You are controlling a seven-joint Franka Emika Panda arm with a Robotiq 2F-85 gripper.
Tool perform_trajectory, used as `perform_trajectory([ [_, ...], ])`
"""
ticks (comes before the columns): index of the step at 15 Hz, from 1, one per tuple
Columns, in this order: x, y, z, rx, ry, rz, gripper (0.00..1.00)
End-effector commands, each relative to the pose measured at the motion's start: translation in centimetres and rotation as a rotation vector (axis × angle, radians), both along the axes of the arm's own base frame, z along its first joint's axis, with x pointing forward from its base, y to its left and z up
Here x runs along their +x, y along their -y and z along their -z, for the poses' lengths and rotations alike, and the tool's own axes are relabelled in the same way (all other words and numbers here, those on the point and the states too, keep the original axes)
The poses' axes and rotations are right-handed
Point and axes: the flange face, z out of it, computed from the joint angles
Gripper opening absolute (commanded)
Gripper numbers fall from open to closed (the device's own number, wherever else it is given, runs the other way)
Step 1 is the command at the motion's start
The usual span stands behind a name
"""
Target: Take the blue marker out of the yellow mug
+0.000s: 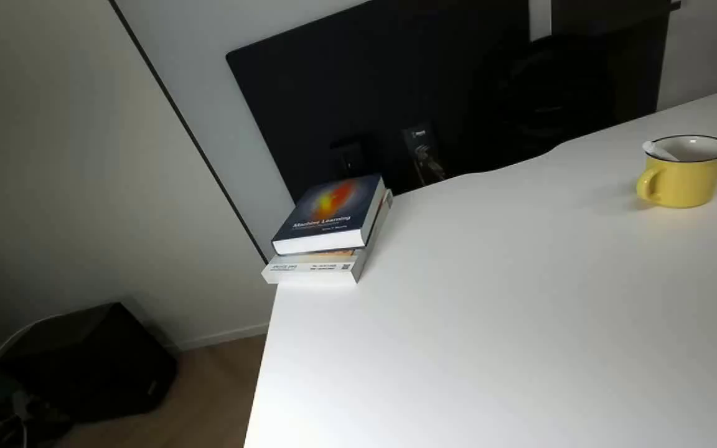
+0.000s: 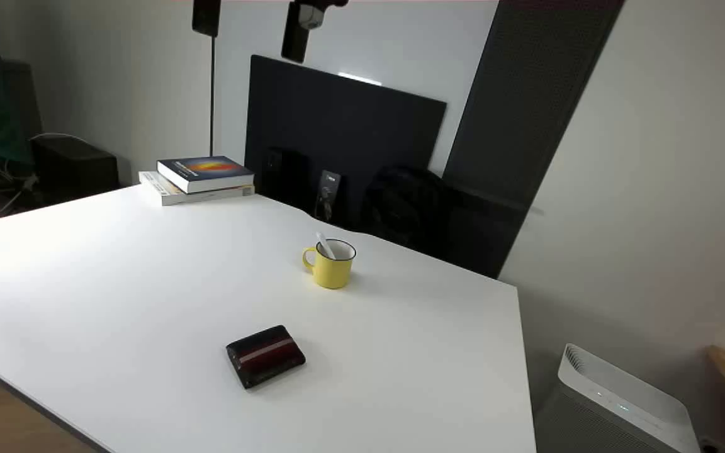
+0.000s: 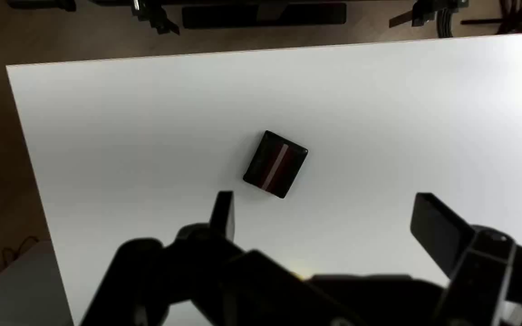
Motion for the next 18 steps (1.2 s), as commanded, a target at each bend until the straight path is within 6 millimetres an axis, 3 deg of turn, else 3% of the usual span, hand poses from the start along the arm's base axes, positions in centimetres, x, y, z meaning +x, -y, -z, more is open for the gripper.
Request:
perform_trajectory([
  [1, 0.0, 0.0, 0.0, 0.001, -0.002, 0.000, 1.00],
  [8, -0.1, -0.1, 0.8, 0.004, -0.019, -0.002, 1.00],
  [18, 3.3, 1.9, 4.1, -0.028, 0.058, 0.026, 1.00],
])
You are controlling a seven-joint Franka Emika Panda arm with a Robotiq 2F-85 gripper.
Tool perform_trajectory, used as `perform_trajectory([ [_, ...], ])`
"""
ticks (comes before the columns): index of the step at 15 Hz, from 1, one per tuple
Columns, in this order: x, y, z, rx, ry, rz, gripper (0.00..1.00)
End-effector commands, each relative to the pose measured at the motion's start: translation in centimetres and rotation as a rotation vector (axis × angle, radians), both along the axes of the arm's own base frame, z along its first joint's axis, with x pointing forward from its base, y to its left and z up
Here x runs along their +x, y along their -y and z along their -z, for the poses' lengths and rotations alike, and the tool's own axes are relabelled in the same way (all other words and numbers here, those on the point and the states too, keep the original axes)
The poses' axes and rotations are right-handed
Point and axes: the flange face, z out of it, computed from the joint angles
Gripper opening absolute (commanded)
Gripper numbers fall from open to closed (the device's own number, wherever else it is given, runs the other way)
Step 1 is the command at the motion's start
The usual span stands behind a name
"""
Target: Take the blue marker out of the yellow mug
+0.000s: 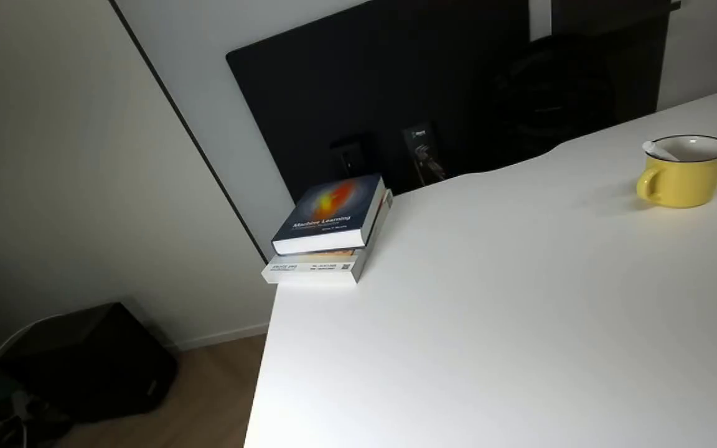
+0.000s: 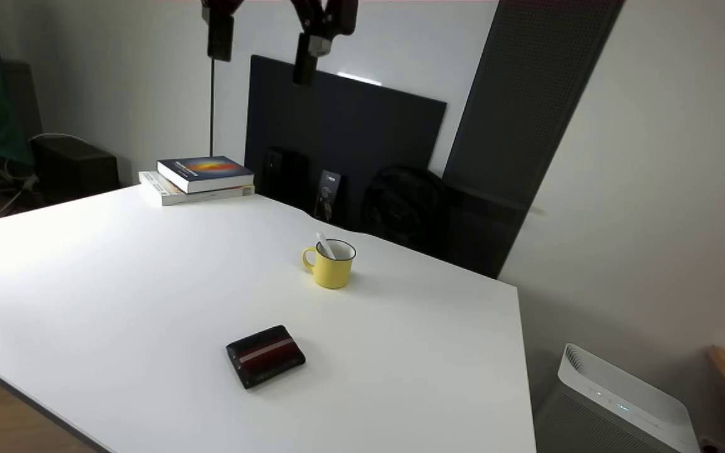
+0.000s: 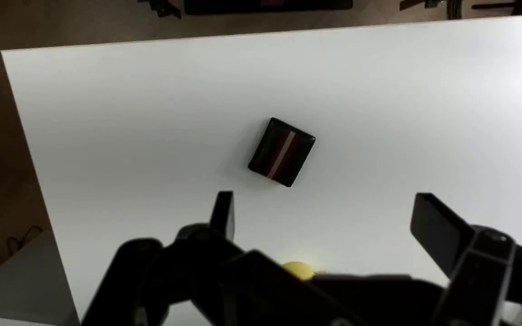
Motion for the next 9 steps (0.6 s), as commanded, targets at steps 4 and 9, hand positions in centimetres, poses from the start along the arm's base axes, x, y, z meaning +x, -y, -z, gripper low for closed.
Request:
perform_trajectory([
  [4, 2.6, 1.4, 3.2, -0.005, 0.018, 0.020, 1.00],
  [9, 2.7, 1.5, 3.4, -0.005, 0.019, 0.020, 1.00],
])
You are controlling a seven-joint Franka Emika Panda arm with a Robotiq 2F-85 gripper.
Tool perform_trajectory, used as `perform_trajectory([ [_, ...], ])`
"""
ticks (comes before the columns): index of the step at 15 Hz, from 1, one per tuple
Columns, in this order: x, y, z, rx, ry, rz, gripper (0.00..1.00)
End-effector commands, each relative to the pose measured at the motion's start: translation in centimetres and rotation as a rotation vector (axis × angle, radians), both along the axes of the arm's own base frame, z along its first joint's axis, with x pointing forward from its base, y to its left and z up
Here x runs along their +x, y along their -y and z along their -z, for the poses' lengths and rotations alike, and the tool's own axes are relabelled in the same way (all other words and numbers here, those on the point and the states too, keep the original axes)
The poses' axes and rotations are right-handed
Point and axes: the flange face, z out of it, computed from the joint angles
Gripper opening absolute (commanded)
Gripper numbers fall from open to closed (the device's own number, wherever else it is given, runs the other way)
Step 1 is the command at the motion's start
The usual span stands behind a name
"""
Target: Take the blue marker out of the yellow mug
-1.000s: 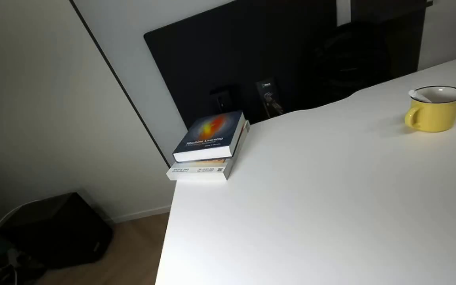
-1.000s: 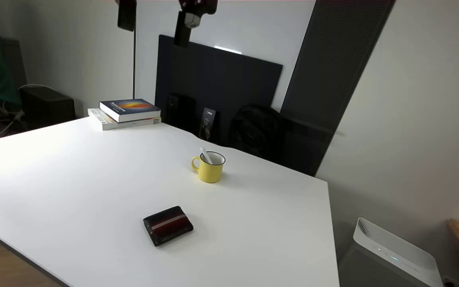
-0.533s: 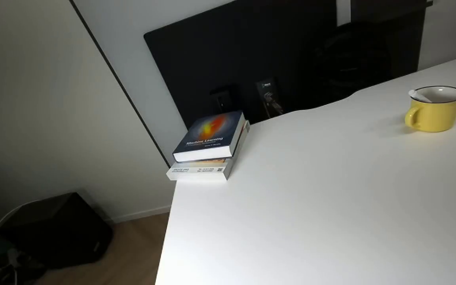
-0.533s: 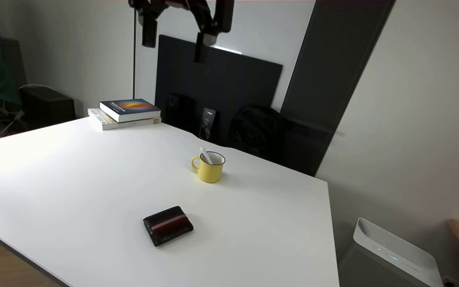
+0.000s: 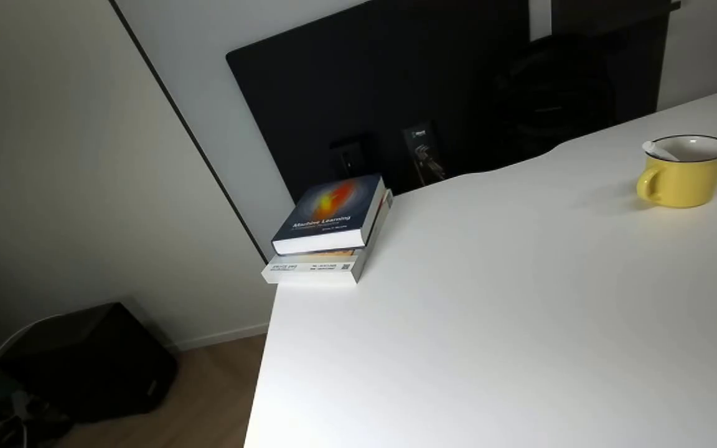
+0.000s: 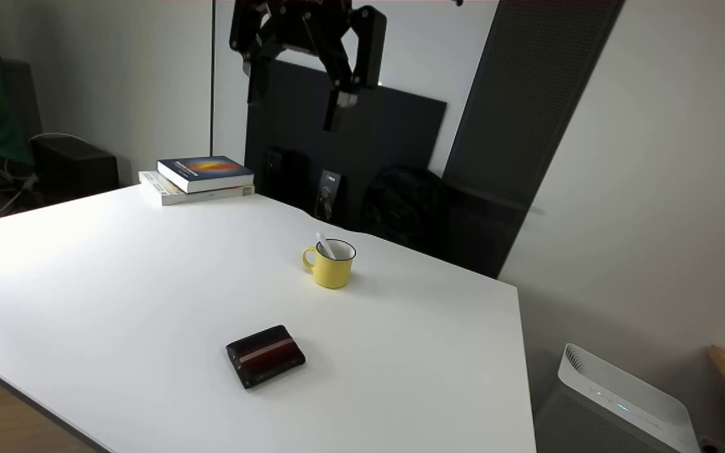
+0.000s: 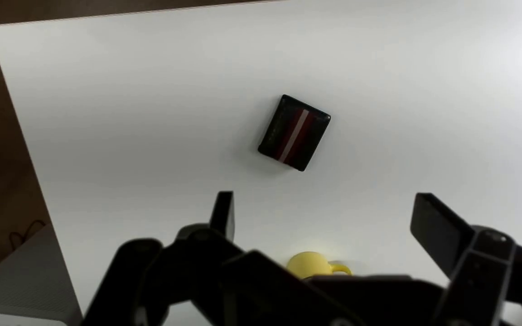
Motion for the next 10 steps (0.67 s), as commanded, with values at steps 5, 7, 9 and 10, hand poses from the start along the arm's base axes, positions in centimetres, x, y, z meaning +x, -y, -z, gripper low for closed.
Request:
perform_trajectory([
  [5, 0.0, 0.0, -0.1, 0.000, 0.000, 0.000, 1.00],
  [7, 1.9, 1.1, 1.9, -0.004, -0.004, 0.029, 1.00],
  [9, 3.4, 2.3, 4.0, -0.005, 0.005, 0.047, 1.00],
  [10, 4.2, 2.9, 5.1, -0.009, 0.004, 0.061, 1.00],
])
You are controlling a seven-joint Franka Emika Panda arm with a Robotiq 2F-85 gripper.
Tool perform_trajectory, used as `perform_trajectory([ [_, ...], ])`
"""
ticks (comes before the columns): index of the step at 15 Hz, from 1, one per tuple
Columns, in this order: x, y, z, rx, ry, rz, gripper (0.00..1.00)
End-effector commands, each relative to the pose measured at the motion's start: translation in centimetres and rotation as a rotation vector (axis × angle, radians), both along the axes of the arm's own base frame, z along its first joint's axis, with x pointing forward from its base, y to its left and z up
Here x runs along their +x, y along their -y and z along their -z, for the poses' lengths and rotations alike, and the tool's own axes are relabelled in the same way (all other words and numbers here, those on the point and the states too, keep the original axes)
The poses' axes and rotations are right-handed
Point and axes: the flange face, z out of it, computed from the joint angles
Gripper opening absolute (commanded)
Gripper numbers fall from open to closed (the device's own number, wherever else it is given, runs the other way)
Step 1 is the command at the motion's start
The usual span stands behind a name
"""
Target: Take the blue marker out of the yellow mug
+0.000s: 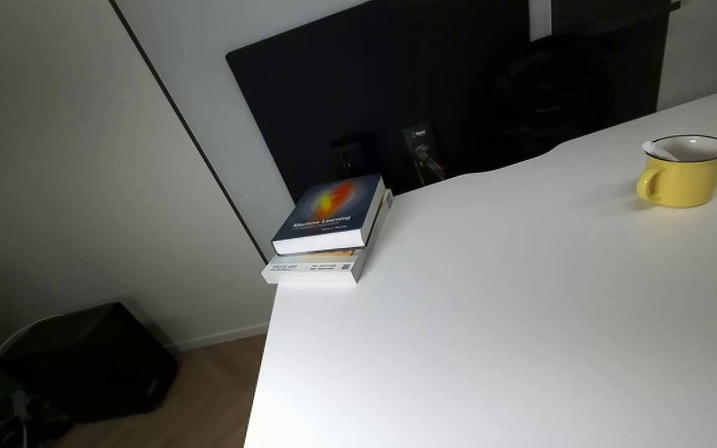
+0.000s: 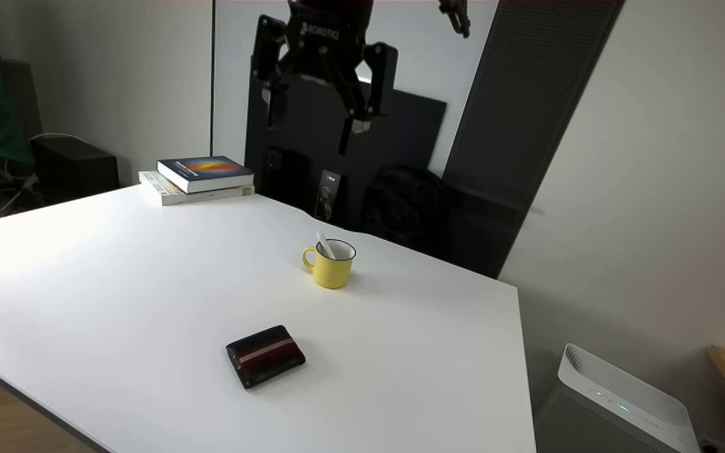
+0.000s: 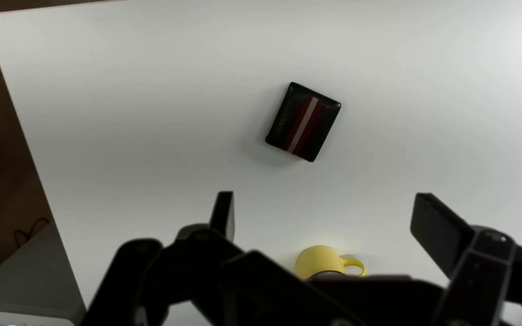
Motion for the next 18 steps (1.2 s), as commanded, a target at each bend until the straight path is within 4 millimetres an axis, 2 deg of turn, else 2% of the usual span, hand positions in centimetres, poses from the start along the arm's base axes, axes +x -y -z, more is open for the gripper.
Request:
perform_trajectory([
  [1, 3.3, 2.3, 4.0, -0.004, -0.010, 0.038, 1.00],
  [5, 6.2, 3.1, 8.9, 0.036, -0.073, -0.103, 1.00],
  [8, 8.2, 3.7, 11.3, -0.028, -0.160, -0.228, 1.00],
  [13, 11.9, 4.4, 13.0, -0.265, -0.225, -0.388, 1.00],
  [16, 13.8, 3.6, 13.4, -0.391, -0.273, -0.518, 1.00],
  [18, 14.9, 2.7, 14.1, -0.410, -0.298, -0.606, 1.00],
])
